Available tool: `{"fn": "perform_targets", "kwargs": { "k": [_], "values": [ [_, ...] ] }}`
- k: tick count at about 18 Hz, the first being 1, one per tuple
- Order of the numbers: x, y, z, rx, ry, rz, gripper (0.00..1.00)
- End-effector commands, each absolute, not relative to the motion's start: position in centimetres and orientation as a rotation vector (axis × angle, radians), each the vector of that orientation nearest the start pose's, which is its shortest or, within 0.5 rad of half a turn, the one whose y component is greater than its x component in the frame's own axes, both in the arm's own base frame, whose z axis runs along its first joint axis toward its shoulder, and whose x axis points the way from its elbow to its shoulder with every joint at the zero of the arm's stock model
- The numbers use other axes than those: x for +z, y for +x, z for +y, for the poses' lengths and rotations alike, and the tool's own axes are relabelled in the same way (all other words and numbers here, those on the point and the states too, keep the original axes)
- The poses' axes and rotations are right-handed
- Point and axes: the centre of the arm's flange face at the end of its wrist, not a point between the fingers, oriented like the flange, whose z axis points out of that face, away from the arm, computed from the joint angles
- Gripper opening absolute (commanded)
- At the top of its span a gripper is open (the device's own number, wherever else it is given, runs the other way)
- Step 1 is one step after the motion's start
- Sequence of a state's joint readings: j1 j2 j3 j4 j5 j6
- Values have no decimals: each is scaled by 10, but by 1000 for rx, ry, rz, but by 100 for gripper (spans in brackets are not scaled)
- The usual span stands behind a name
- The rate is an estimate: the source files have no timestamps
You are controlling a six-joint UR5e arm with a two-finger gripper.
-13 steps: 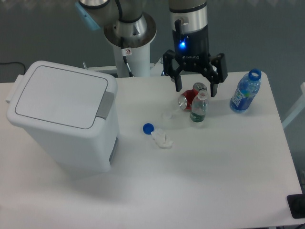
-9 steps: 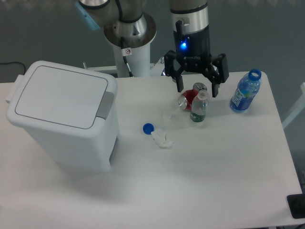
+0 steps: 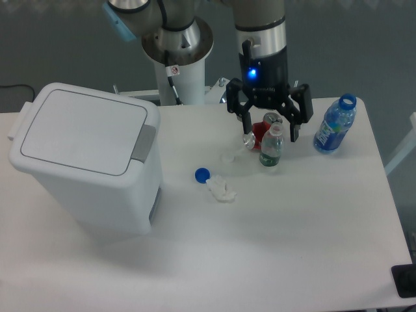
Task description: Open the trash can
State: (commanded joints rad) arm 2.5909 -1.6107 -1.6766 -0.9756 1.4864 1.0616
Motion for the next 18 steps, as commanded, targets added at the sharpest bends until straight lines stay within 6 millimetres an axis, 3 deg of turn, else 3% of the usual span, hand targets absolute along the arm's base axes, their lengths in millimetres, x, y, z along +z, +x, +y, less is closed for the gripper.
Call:
{"fn": "perform_targets", "kwargs": {
  "k": [10,18],
  "values": [
    [495,-378,413,367,-2691,-204,100],
    [509,-354,426,245,-2588,-411,100]
  ]
}}
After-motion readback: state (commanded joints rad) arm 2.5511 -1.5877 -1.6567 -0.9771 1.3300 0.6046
